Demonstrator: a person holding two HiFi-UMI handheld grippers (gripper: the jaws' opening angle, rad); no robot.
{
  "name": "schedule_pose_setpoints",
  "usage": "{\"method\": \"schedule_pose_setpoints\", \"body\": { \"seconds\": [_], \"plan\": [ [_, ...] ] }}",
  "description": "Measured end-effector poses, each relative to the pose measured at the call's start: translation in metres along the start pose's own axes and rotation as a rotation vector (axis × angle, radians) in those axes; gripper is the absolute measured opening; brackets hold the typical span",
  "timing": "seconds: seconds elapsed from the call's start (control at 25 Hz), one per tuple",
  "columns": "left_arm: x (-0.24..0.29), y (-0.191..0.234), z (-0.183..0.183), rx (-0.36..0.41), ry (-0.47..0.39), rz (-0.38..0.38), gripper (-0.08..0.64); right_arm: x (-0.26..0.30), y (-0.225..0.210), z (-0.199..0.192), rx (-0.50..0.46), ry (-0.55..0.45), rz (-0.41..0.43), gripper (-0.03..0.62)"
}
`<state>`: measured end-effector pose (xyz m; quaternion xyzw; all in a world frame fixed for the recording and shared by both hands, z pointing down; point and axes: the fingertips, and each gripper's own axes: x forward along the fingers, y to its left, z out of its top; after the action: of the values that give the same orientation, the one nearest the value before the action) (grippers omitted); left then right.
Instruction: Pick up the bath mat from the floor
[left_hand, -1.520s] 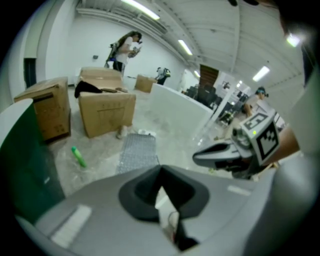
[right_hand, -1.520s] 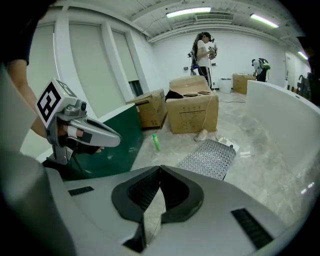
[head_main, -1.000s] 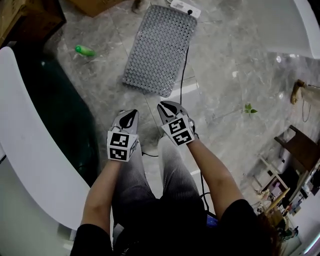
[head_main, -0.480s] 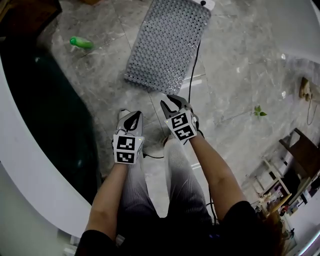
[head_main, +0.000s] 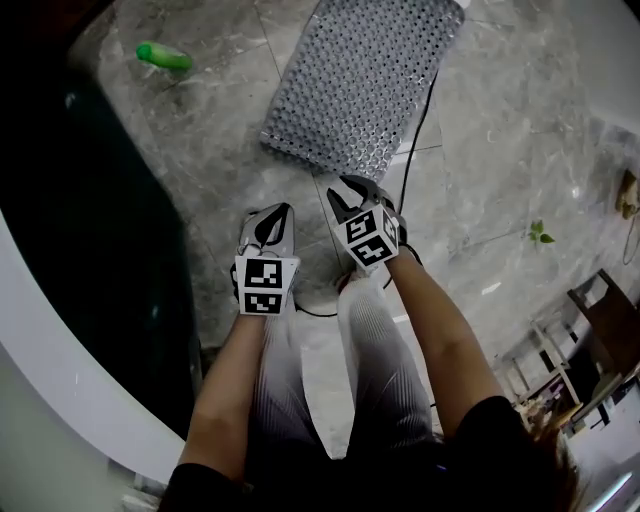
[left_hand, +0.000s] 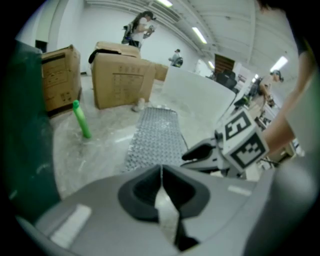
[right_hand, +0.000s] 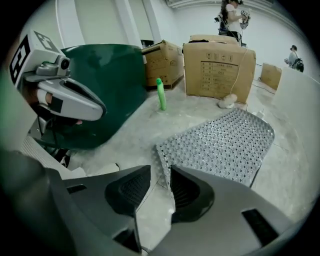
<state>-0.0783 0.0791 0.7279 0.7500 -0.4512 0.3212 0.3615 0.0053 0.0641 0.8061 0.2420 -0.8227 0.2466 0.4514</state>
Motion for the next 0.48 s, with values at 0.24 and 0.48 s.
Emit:
{"method": "schedule_pose_setpoints", "body": {
  "seconds": [0.24, 0.48],
  "plan": [
    [0.027, 0.042, -0.022, 0.026, 0.002, 0.054, 0.014, 0.047, 0.0, -0.021, -0.045, 0.025, -0.002, 0.118],
    [0.056, 0.062, -0.041, 0.03, 0.006, 0.07, 0.014, 0.09, -0.004, -0.041, -0.075, 0.06, -0.013, 0.118]
  ]
}}
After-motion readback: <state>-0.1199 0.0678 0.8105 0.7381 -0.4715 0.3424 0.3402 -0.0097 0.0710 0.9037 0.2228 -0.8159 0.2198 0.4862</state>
